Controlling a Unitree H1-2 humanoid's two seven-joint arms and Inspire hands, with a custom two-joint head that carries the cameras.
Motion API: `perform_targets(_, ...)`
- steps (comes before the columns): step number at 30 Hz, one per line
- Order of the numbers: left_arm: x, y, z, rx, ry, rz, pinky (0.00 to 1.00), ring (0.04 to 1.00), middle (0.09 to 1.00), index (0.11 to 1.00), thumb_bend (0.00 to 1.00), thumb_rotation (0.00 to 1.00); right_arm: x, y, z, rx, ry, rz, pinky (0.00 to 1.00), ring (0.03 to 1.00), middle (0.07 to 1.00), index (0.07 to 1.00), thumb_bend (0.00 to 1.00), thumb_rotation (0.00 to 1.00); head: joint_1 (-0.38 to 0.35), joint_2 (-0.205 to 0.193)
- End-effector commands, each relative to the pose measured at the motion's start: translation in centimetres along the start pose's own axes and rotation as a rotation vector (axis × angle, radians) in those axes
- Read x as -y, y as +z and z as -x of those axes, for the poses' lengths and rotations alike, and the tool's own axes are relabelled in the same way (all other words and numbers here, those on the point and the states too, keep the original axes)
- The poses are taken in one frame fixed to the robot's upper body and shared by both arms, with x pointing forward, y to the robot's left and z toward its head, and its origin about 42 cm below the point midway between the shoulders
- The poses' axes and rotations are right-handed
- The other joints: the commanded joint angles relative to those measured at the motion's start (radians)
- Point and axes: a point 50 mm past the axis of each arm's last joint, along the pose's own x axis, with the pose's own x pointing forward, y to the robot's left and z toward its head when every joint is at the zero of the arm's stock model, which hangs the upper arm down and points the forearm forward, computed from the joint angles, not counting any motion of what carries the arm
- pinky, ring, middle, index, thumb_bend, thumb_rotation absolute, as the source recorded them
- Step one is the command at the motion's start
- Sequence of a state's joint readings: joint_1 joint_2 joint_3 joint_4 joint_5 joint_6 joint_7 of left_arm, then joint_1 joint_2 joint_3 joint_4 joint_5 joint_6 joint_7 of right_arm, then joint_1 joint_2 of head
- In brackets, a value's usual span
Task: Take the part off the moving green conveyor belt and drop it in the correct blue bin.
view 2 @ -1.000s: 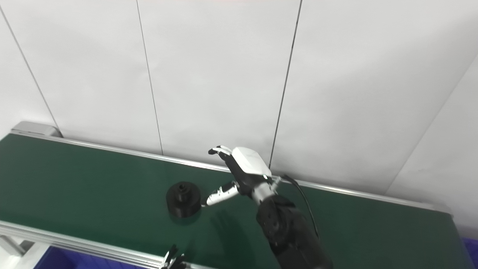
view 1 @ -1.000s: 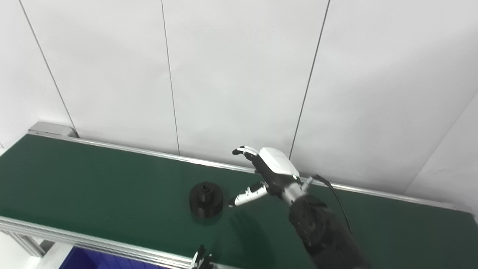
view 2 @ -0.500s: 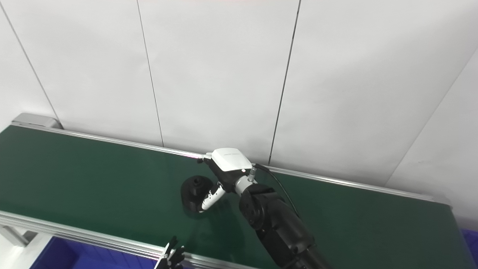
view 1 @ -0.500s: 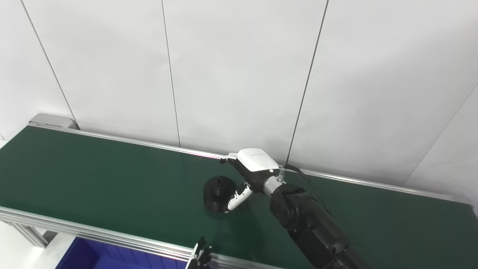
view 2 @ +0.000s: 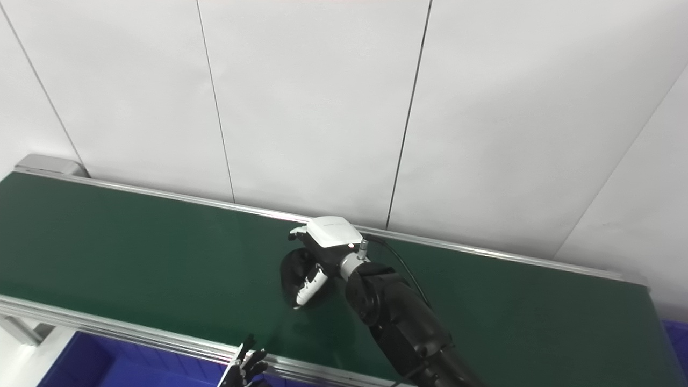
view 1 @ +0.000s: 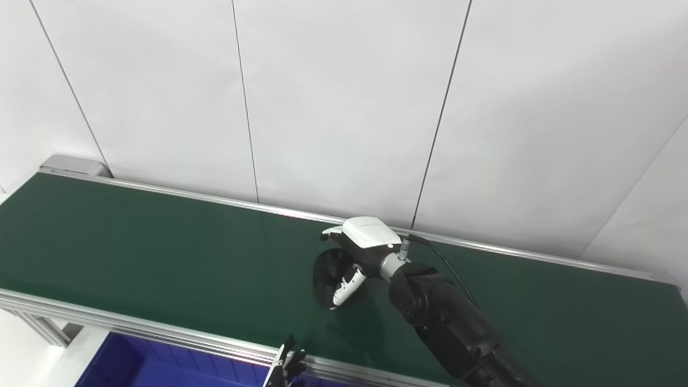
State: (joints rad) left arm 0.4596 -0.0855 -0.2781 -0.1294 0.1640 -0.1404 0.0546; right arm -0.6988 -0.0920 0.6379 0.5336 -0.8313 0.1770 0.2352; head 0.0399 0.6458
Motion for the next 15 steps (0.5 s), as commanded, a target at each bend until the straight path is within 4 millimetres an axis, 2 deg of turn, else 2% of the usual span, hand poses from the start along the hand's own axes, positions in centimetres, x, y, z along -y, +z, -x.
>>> perform_targets(1, 6.3, 3.4, -0.4, 0.074, -0.029, 0.155, 0.84, 0.898, 0.917, 0.971, 0.40, 0.69, 1.3, 1.2, -0.4, 0.051, -0.077, 0.014, 0.46, 0.631, 0.814, 0.829, 0.98, 0.22, -0.001, 0.001)
perform_targets(3, 6.3, 3.5, -0.4, 0.072, -0.030, 0.160, 0.83, 0.896, 0.916, 0.971, 0.40, 0.70, 0.7, 1.0, -0.4, 0.040, -0.081, 0.035, 0.42, 0.563, 0.733, 0.815, 0.95, 0.20, -0.002, 0.002)
perform_targets(5, 6.4, 3.5, -0.4, 0.070, -0.031, 0.170, 0.84, 0.898, 0.917, 0.968, 0.40, 0.69, 0.2, 0.7, -0.3, 0.034, -0.081, 0.055, 0.44, 0.571, 0.683, 0.780, 0.87, 0.21, -0.002, 0.004)
perform_targets(7, 6.5, 3.6, -0.5, 0.070, -0.031, 0.171, 0.84, 0.896, 0.917, 0.968, 0.40, 0.68, -0.4, 0.5, -0.1, 0.028, -0.079, 0.081, 0.45, 0.573, 0.666, 0.764, 0.84, 0.22, -0.002, 0.006)
perform_targets(9, 6.5, 3.6, -0.5, 0.071, -0.031, 0.173, 0.83, 0.895, 0.917, 0.968, 0.40, 0.68, -0.8, 0.4, 0.0, 0.021, -0.072, 0.126, 0.43, 0.530, 0.613, 0.729, 0.80, 0.21, -0.003, 0.007)
perform_targets(11, 6.5, 3.6, -0.5, 0.069, -0.030, 0.178, 0.82, 0.894, 0.916, 0.968, 0.41, 0.68, -1.1, 0.4, 0.0, 0.016, -0.067, 0.183, 0.41, 0.503, 0.576, 0.707, 0.78, 0.18, -0.004, 0.008)
perform_targets(12, 6.5, 3.6, -0.5, 0.068, -0.029, 0.180, 0.82, 0.894, 0.915, 0.969, 0.41, 0.69, -1.3, 0.3, 0.0, 0.015, -0.069, 0.212, 0.38, 0.467, 0.540, 0.668, 0.76, 0.12, -0.005, 0.009)
perform_targets(13, 6.5, 3.7, -0.5, 0.067, -0.028, 0.181, 0.82, 0.894, 0.914, 0.969, 0.41, 0.69, -1.3, 0.3, -0.1, 0.014, -0.071, 0.229, 0.36, 0.438, 0.471, 0.576, 0.58, 0.03, -0.005, 0.009)
perform_targets(14, 6.5, 3.7, -0.5, 0.068, -0.028, 0.181, 0.82, 0.894, 0.914, 0.969, 0.41, 0.69, -1.3, 0.3, -0.1, 0.006, -0.062, 0.278, 0.36, 0.436, 0.466, 0.569, 0.57, 0.03, -0.006, 0.009)
perform_targets(15, 6.4, 3.7, -0.5, 0.068, -0.027, 0.180, 0.82, 0.894, 0.914, 0.969, 0.41, 0.69, -1.3, 0.3, -0.2, -0.001, -0.055, 0.311, 0.34, 0.426, 0.501, 0.532, 0.54, 0.01, -0.007, 0.009)
